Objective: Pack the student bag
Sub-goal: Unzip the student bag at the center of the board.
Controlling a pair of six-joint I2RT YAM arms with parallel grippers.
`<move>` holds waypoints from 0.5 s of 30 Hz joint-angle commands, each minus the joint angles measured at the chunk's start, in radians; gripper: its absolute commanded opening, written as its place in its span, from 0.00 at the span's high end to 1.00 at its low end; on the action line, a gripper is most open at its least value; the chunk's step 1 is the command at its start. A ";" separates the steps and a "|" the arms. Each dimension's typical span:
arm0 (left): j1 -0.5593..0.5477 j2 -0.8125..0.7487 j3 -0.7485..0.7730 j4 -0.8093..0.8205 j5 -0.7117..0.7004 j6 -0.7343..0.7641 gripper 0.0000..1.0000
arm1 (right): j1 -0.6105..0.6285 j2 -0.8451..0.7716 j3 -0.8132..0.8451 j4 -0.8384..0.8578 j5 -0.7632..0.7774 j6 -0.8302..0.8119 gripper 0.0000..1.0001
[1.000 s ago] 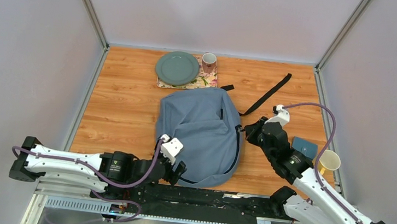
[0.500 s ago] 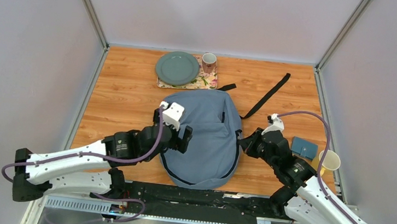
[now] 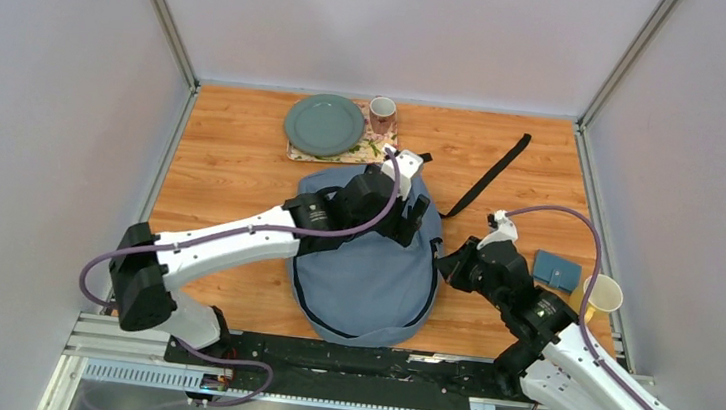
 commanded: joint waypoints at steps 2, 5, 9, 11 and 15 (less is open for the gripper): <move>0.056 0.121 0.095 0.018 0.060 -0.021 0.11 | 0.006 -0.036 0.007 0.011 -0.029 0.008 1.00; 0.082 0.168 0.108 0.023 0.094 -0.048 0.12 | 0.006 -0.047 0.009 0.003 -0.029 0.005 1.00; 0.091 0.213 0.117 0.061 0.125 -0.055 0.16 | 0.006 -0.057 0.007 0.002 -0.029 0.006 1.00; 0.091 0.239 0.126 0.063 0.129 -0.055 0.17 | 0.006 -0.059 0.007 0.003 -0.029 0.008 1.00; 0.091 0.274 0.160 0.066 0.155 -0.055 0.20 | 0.006 -0.057 0.009 0.008 -0.031 0.008 1.00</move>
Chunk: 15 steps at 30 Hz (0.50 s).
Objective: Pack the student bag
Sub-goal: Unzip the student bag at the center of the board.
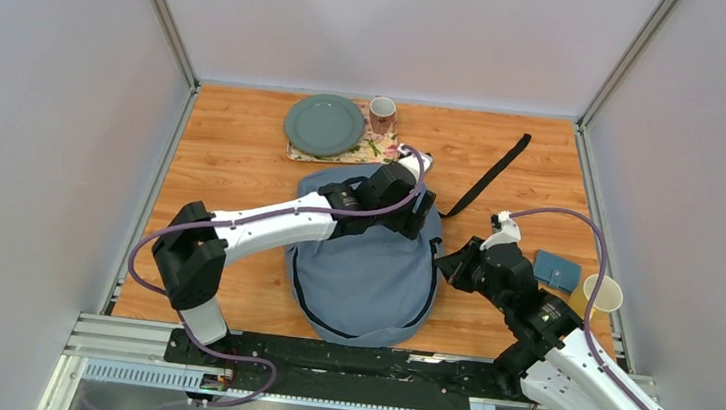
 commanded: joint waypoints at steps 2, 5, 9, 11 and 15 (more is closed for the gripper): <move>-0.001 0.031 0.078 0.056 0.046 -0.015 0.20 | 0.006 -0.014 0.009 0.008 -0.023 0.007 1.00; -0.001 0.040 0.085 0.061 0.046 -0.013 0.22 | 0.006 -0.011 0.006 0.011 -0.023 0.012 1.00; -0.001 0.055 0.105 0.041 0.034 -0.009 0.24 | 0.006 -0.005 0.004 0.016 -0.026 0.014 1.00; -0.001 0.065 0.108 0.039 0.034 -0.009 0.27 | 0.006 -0.003 0.006 0.018 -0.027 0.012 1.00; -0.001 0.083 0.121 0.033 0.033 -0.007 0.30 | 0.006 0.000 0.010 0.019 -0.029 0.011 1.00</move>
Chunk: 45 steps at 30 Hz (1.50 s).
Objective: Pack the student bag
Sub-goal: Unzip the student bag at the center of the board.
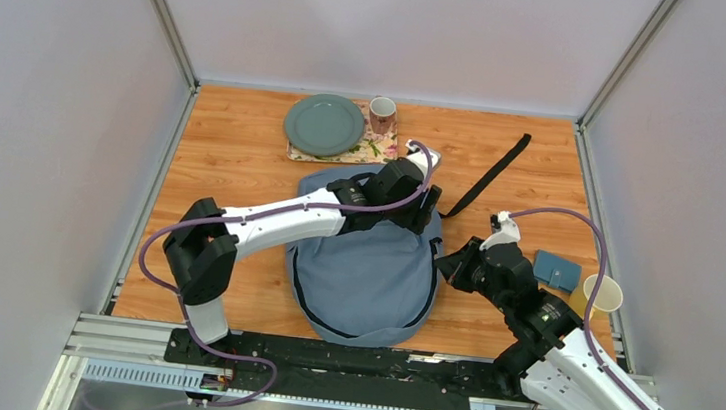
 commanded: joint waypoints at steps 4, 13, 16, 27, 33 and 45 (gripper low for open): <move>-0.001 0.040 0.047 0.014 -0.003 -0.007 0.33 | 0.006 -0.003 0.013 0.016 -0.023 0.013 1.00; -0.001 0.050 0.044 0.012 -0.002 -0.006 0.62 | 0.006 -0.004 0.016 0.011 -0.017 0.016 1.00; -0.001 0.048 0.047 0.008 -0.002 -0.003 0.81 | 0.006 -0.003 0.016 0.010 -0.015 0.014 1.00; -0.001 -0.016 -0.031 0.029 -0.014 -0.003 1.00 | 0.006 -0.033 0.122 -0.024 0.058 0.027 0.52; -0.001 -0.085 -0.097 0.063 -0.029 -0.020 1.00 | 0.006 0.078 0.144 0.085 -0.027 0.022 0.53; -0.001 -0.190 -0.200 0.107 -0.055 -0.046 1.00 | 0.003 0.292 0.153 0.232 -0.054 -0.019 0.61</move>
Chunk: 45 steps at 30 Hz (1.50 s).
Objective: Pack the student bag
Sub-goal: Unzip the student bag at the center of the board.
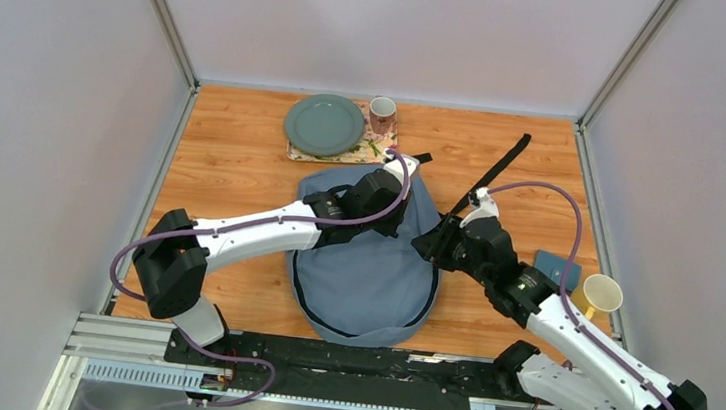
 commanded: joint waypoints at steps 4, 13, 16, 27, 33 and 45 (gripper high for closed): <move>-0.001 -0.044 -0.009 0.045 -0.009 -0.014 1.00 | -0.004 0.123 0.056 0.100 -0.002 -0.060 0.58; -0.001 -0.061 -0.021 0.049 -0.002 -0.011 1.00 | -0.037 0.204 0.053 0.167 -0.039 -0.100 0.68; -0.001 -0.065 -0.029 0.050 -0.002 -0.009 1.00 | -0.051 0.215 0.055 0.181 -0.056 -0.109 0.89; 0.006 -0.157 -0.101 -0.017 -0.120 0.026 1.00 | -0.111 0.193 0.014 0.132 -0.019 -0.066 1.00; 0.081 -0.362 -0.257 -0.100 -0.242 0.055 1.00 | -0.122 0.170 -0.010 0.127 -0.025 -0.052 1.00; 0.242 -0.659 -0.479 -0.238 -0.295 0.066 1.00 | -0.120 0.146 -0.023 0.123 -0.108 -0.031 1.00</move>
